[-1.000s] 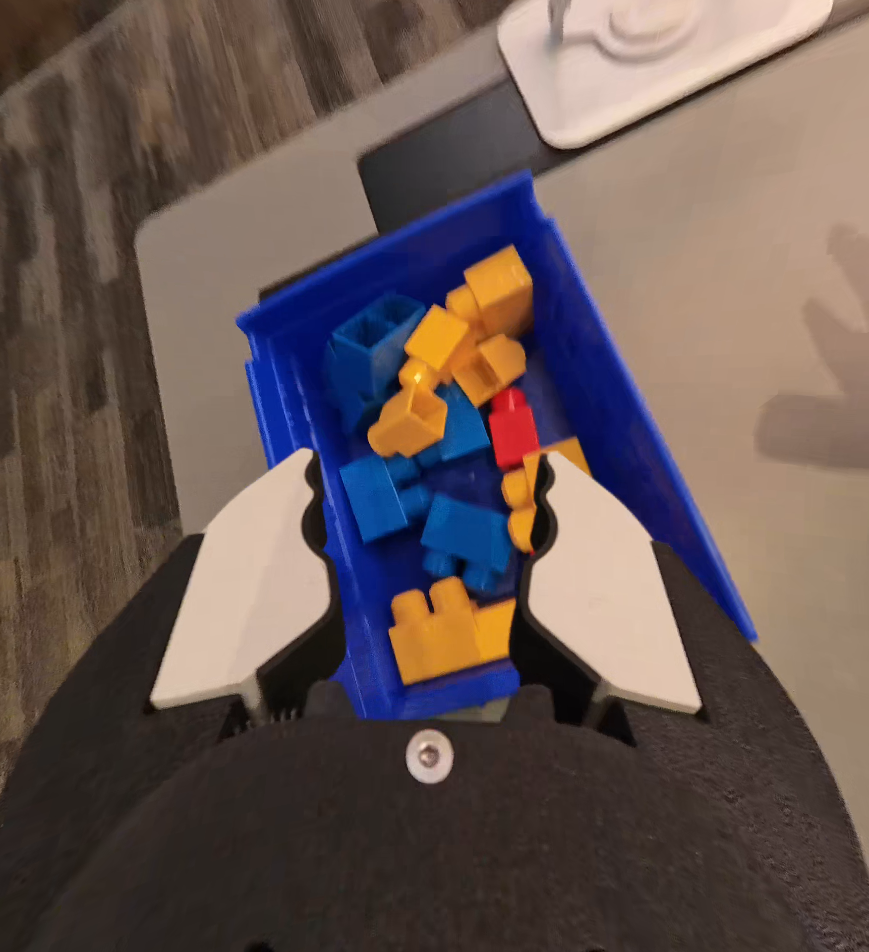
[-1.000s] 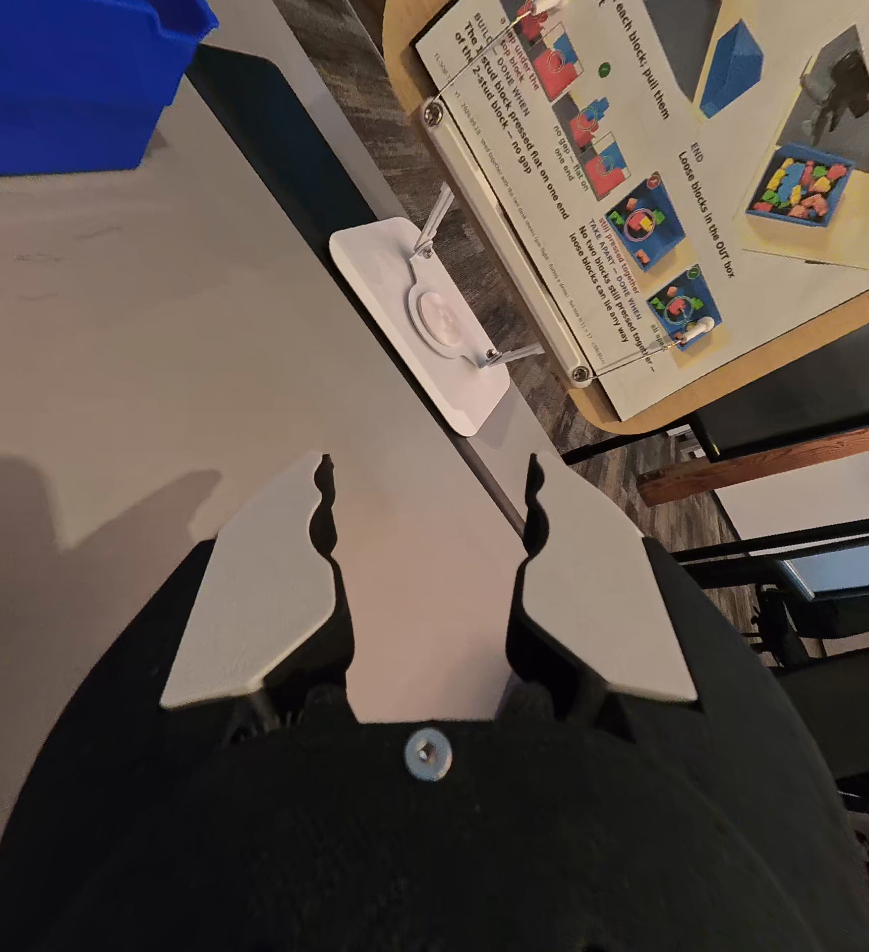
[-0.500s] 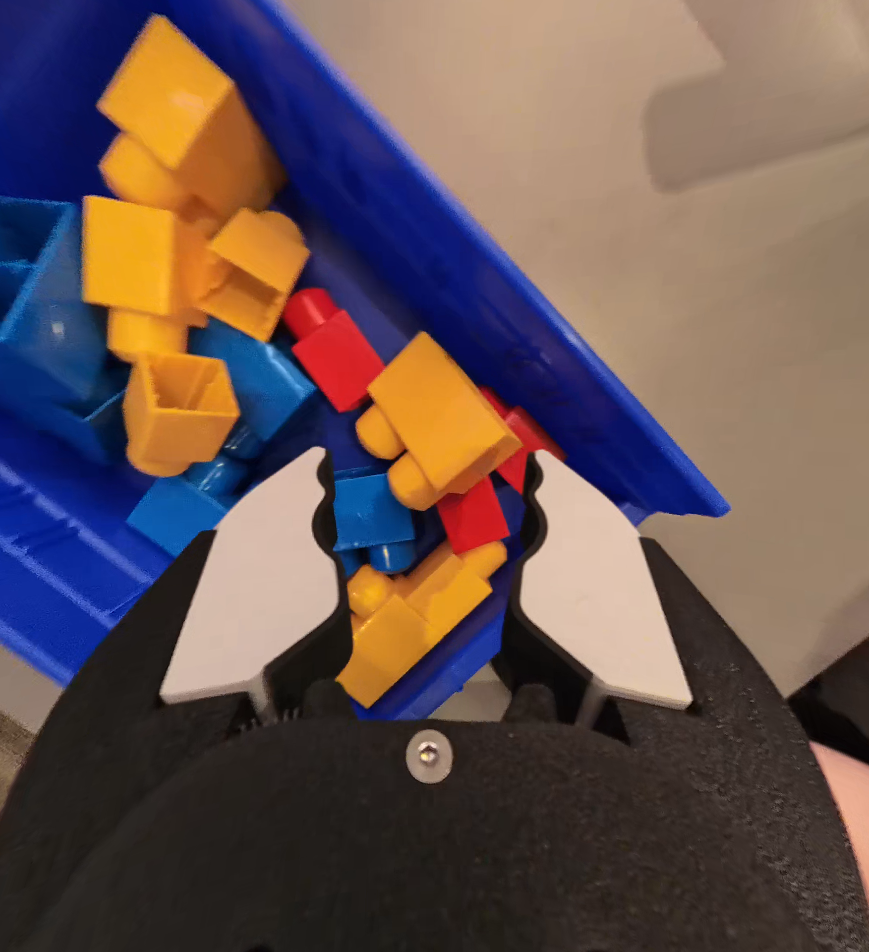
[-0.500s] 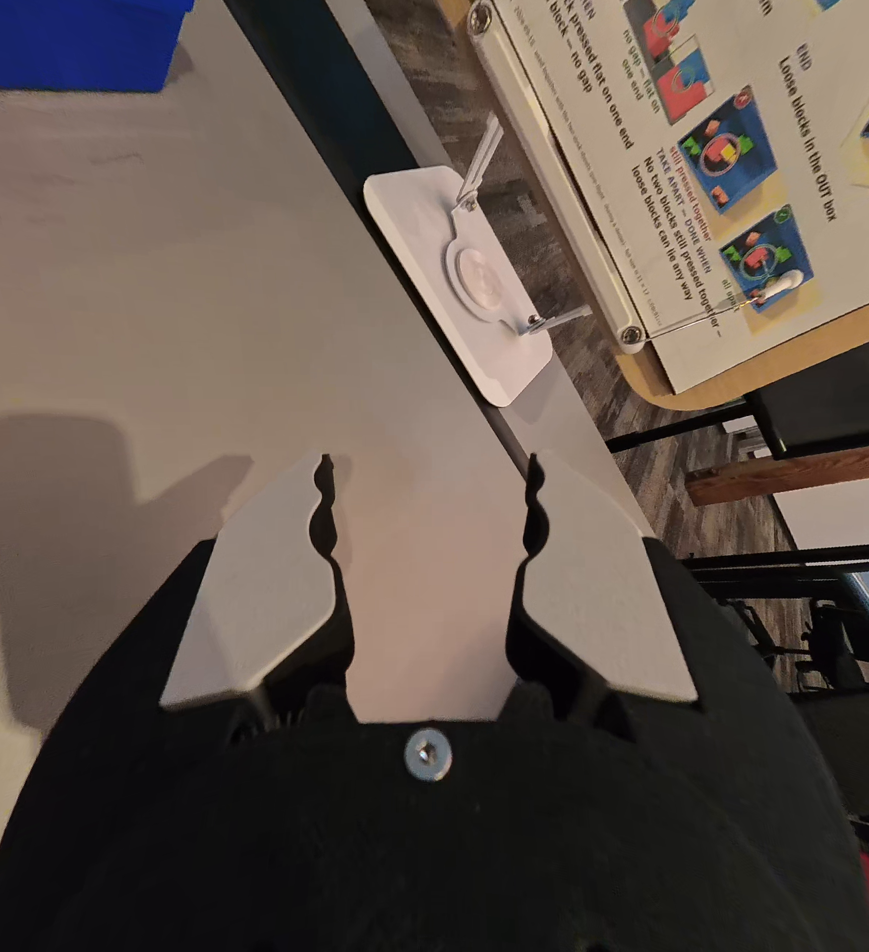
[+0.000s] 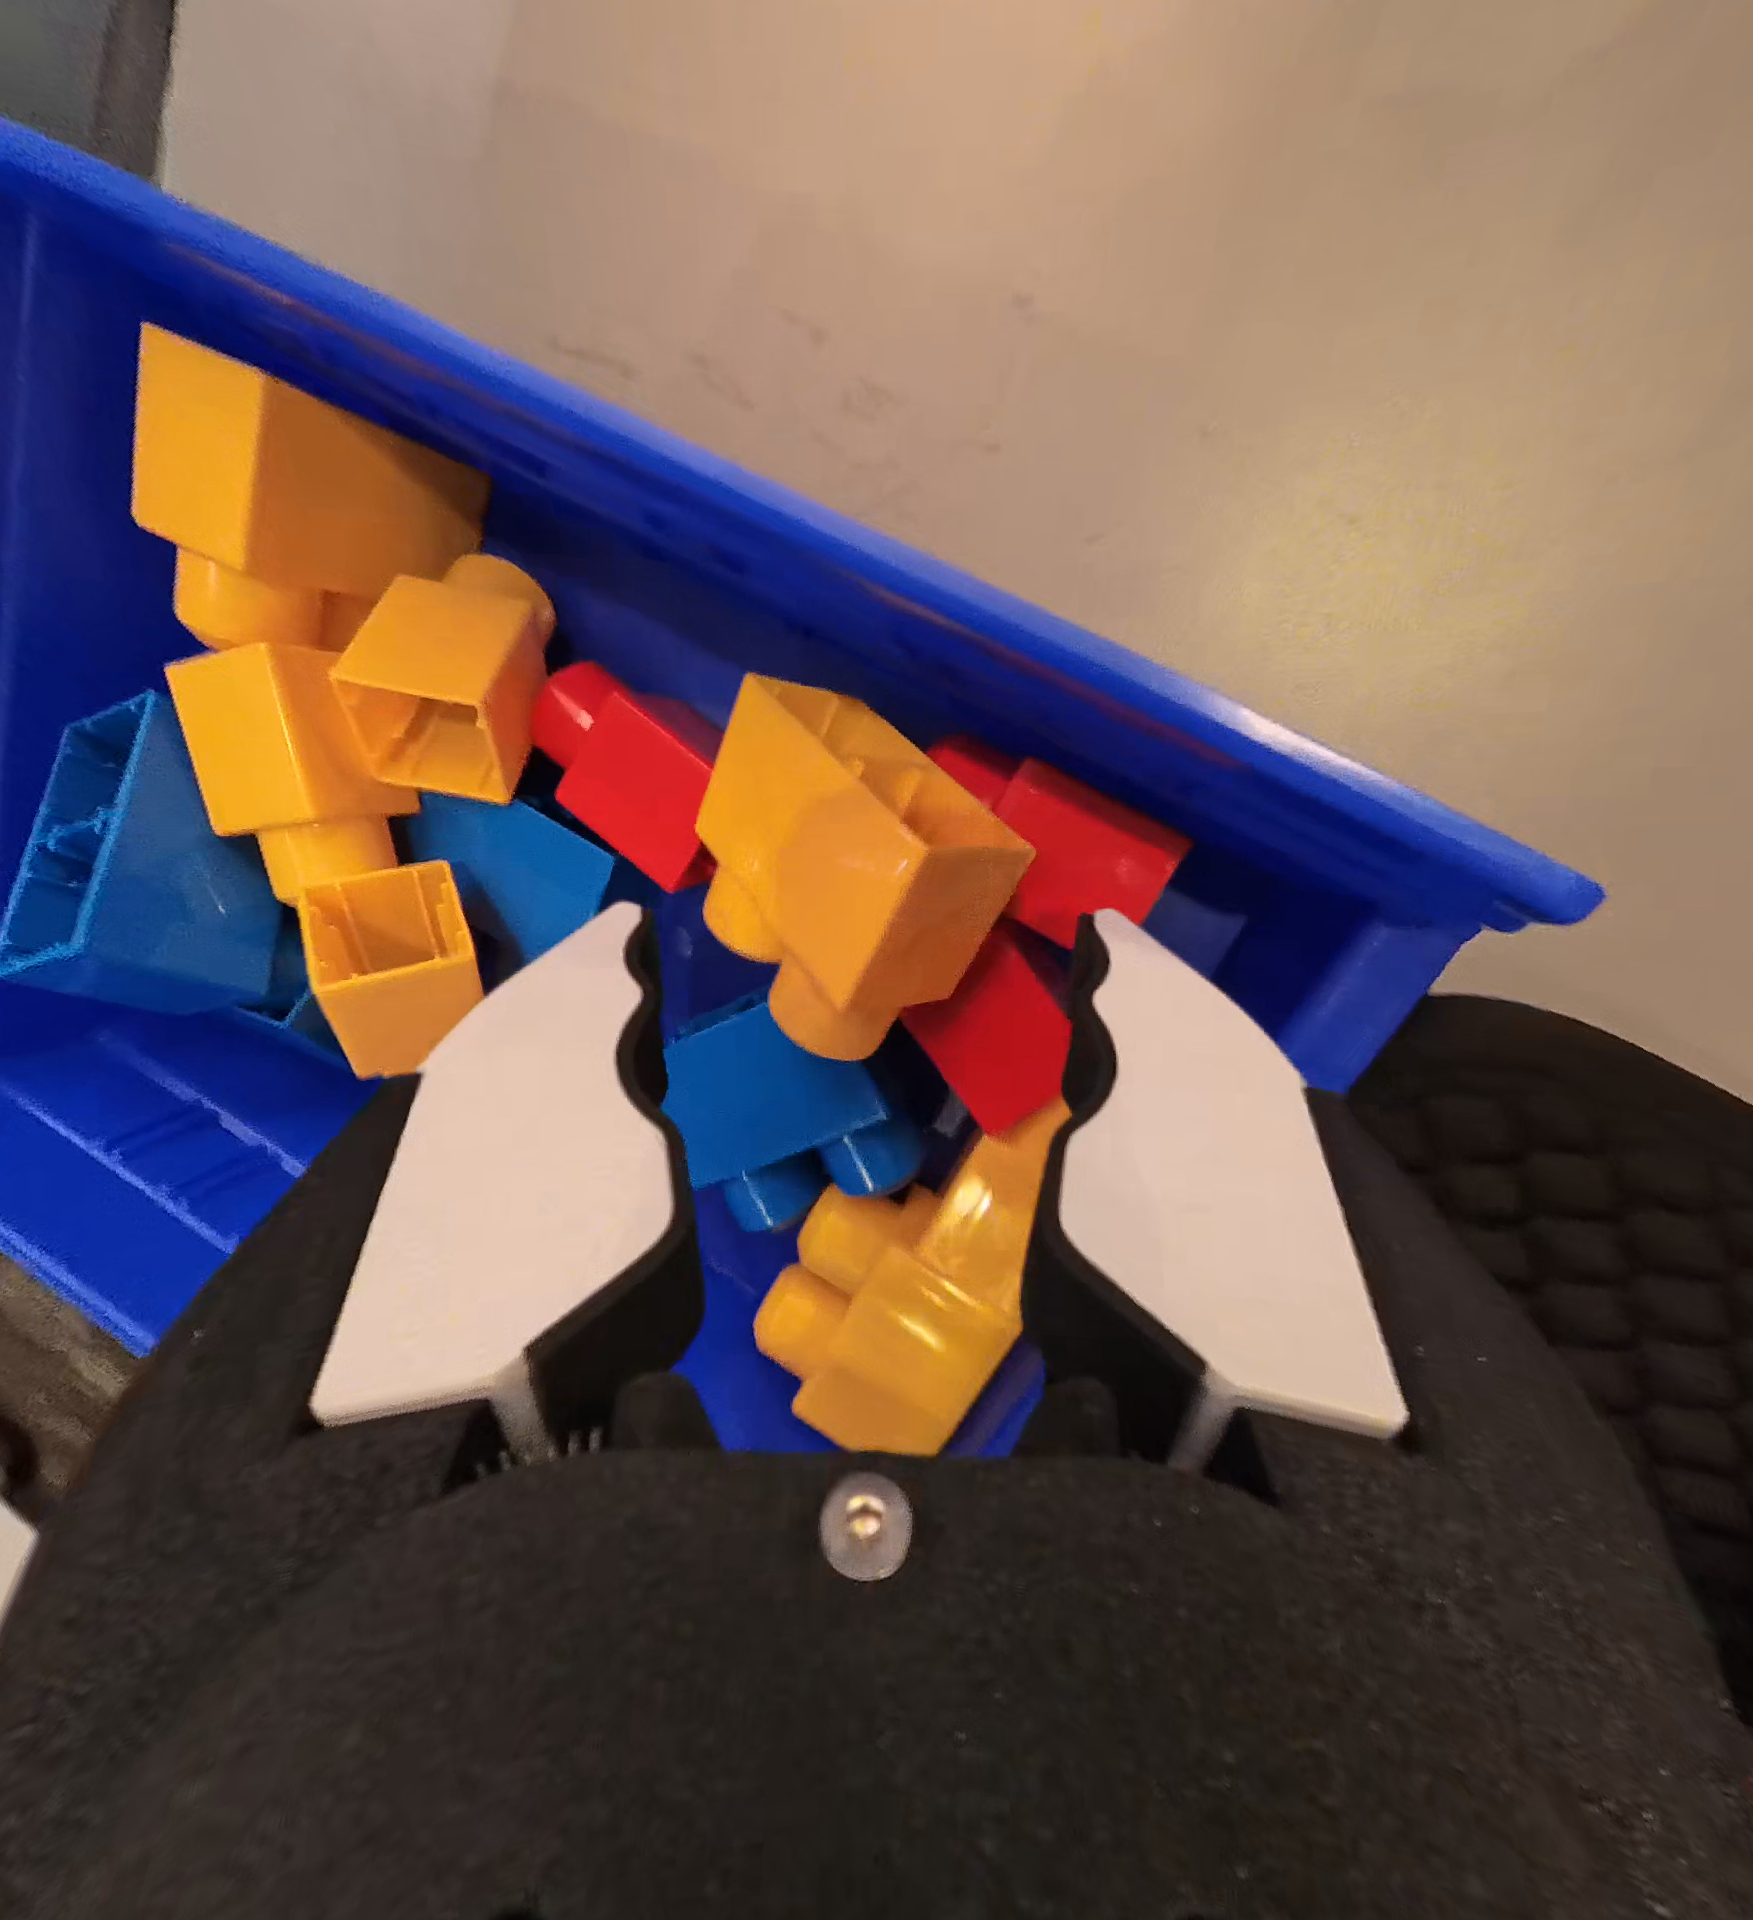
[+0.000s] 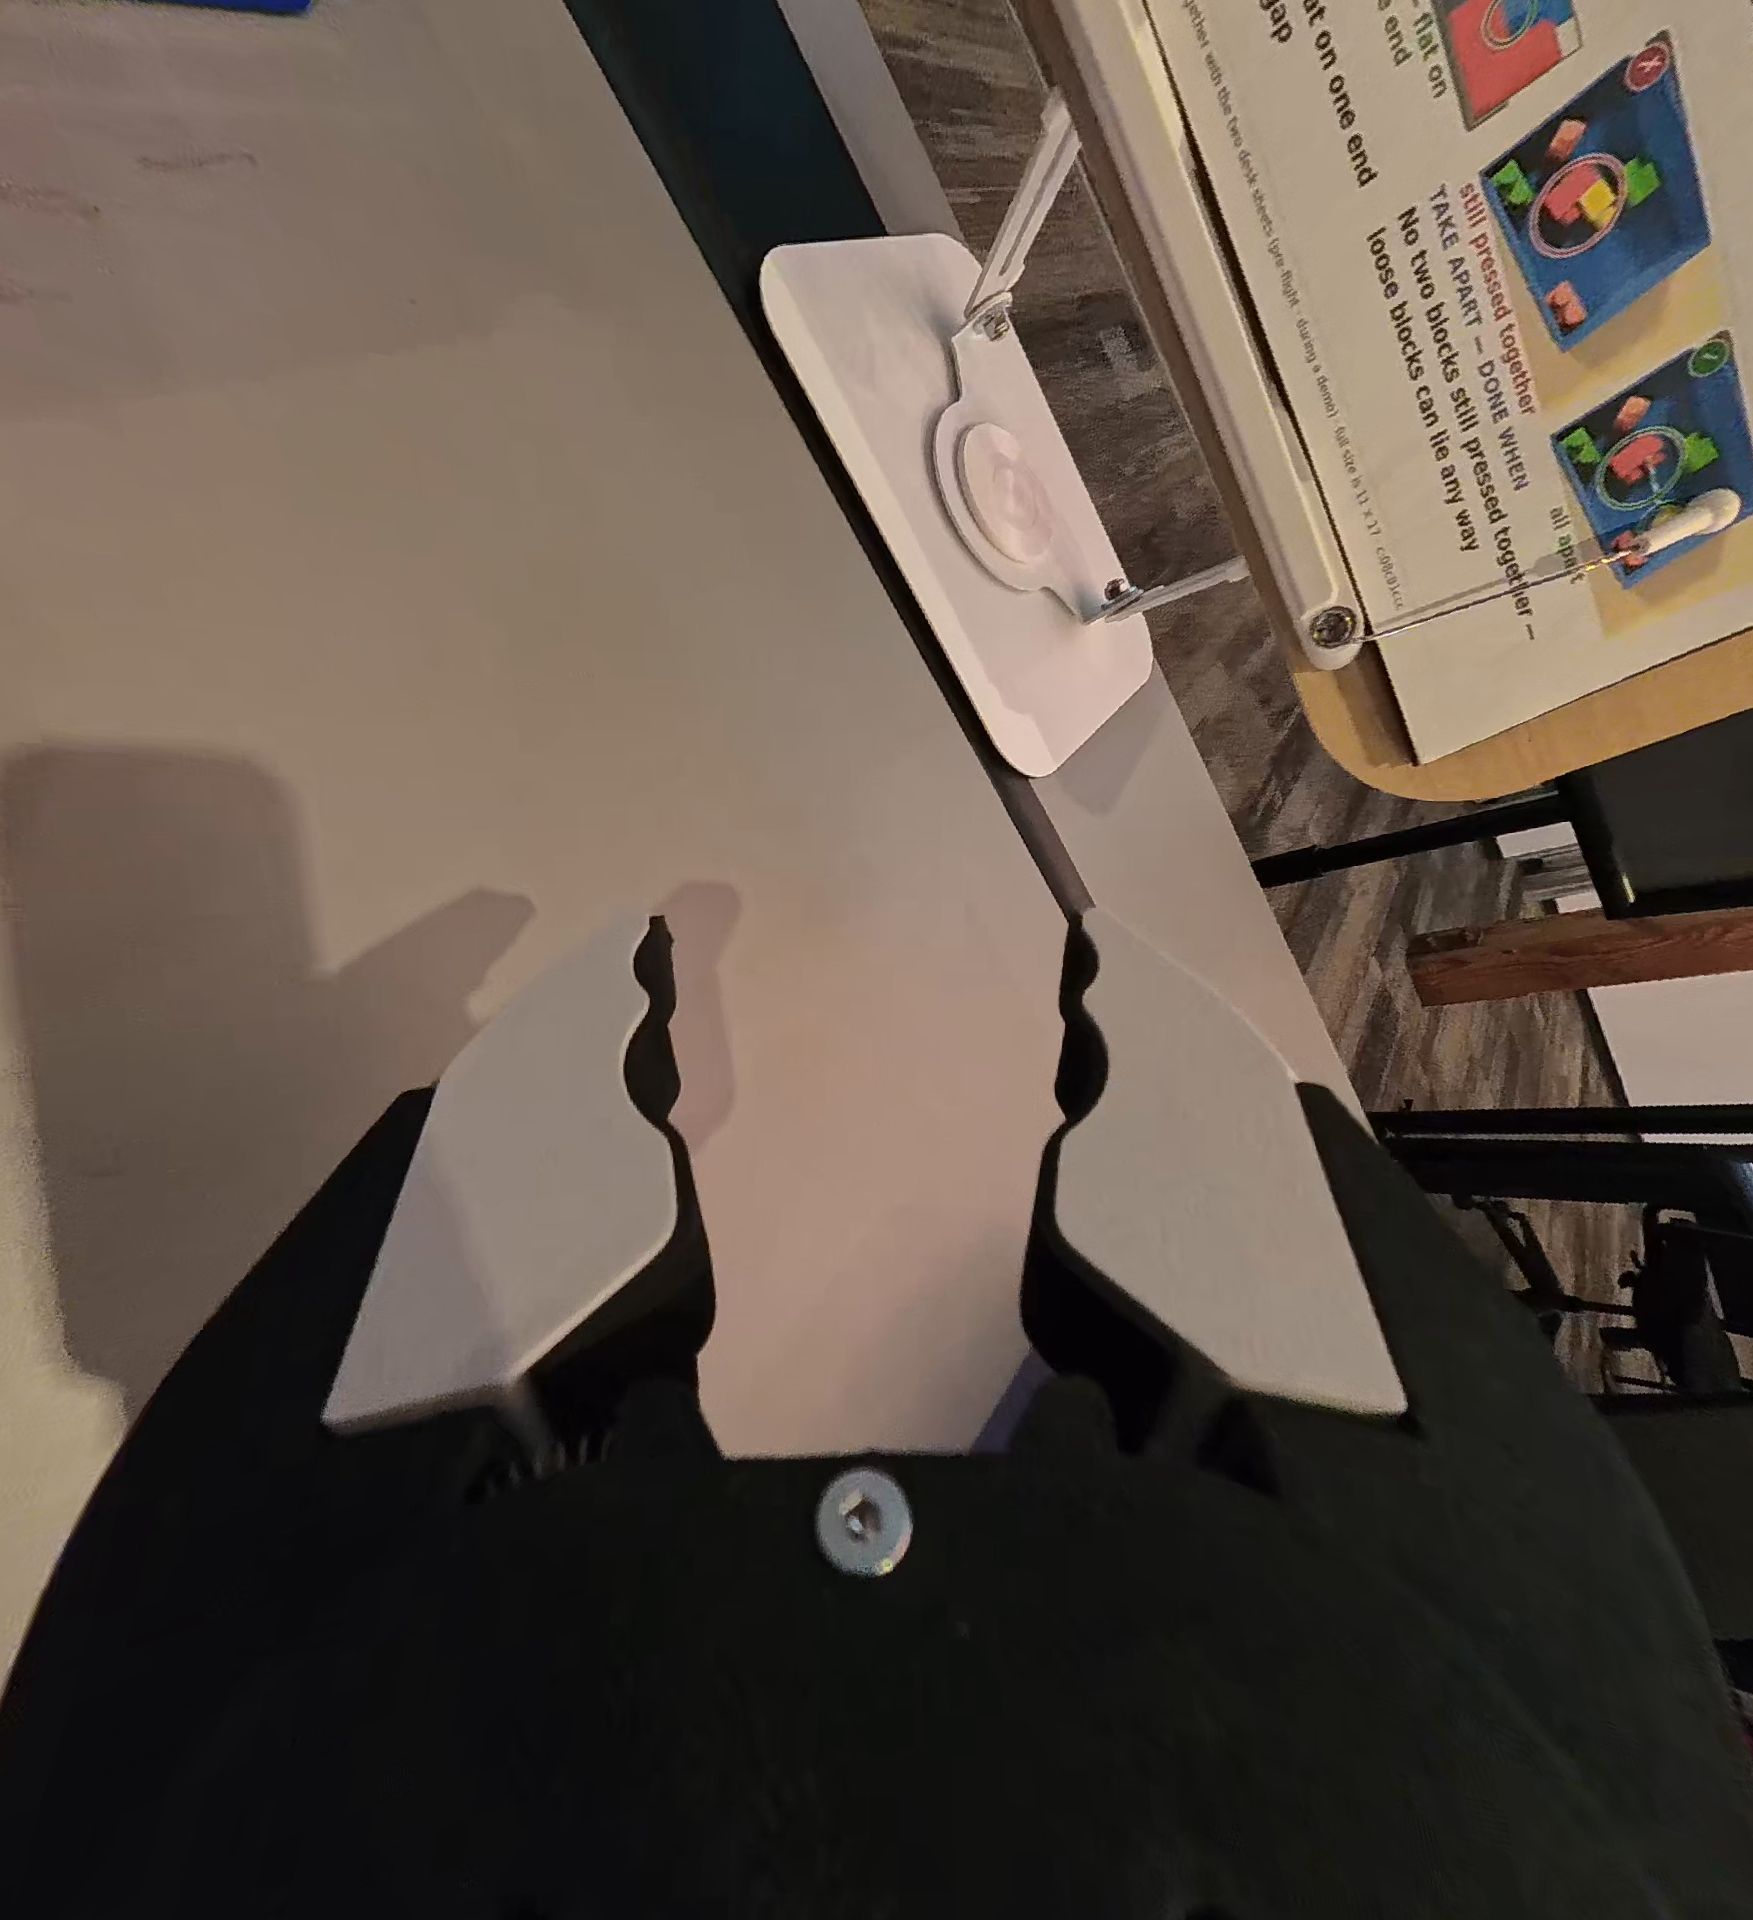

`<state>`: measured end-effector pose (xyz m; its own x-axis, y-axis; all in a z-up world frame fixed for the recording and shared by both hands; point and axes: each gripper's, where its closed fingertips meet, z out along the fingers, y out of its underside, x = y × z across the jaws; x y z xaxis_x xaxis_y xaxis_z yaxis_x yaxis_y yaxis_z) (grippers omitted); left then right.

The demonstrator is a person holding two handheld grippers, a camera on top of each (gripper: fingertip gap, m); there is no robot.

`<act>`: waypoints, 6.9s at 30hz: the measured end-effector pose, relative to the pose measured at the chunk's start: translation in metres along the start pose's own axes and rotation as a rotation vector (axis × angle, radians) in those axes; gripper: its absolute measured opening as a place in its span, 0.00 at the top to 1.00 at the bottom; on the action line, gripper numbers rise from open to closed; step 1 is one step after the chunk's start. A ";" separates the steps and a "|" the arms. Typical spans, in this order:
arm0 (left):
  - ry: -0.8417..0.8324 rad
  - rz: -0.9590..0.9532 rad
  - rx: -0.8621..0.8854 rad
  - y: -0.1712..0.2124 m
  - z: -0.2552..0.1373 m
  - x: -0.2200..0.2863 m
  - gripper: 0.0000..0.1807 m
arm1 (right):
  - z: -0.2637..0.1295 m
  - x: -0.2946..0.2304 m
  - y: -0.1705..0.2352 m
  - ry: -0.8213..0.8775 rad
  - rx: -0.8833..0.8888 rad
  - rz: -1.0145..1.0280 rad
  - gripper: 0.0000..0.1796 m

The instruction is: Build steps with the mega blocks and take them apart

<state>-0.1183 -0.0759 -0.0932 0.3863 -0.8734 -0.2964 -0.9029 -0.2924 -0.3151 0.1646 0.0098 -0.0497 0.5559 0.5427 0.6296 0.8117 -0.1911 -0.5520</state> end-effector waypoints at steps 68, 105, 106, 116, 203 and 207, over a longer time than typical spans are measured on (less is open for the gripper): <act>-0.071 -0.415 0.349 -0.051 -0.051 -0.069 0.70 | 0.002 -0.067 -0.026 -0.163 0.391 -0.603 0.79; 0.283 -0.466 -0.358 0.039 0.031 0.029 0.79 | -0.012 -0.086 0.008 -0.390 0.217 -0.700 0.71; 0.277 -0.463 -0.359 0.040 0.031 0.028 0.79 | -0.012 -0.087 0.008 -0.393 0.217 -0.698 0.71; 0.178 -0.545 -0.035 0.008 -0.024 -0.003 0.80 | -0.035 -0.068 -0.041 -0.294 0.422 -0.513 0.71; 0.044 -0.153 0.348 -0.207 0.059 0.065 0.65 | -0.044 -0.042 0.026 -1.137 -0.141 0.516 0.66; -0.046 -0.138 0.494 -0.220 0.015 0.057 0.65 | -0.046 -0.044 -0.010 -1.233 0.004 0.698 0.65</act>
<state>0.1050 -0.0555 -0.0544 0.5133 -0.8186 -0.2579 -0.6506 -0.1752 -0.7390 0.1402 -0.0498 -0.0466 0.3240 0.6948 -0.6420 0.4375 -0.7118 -0.5495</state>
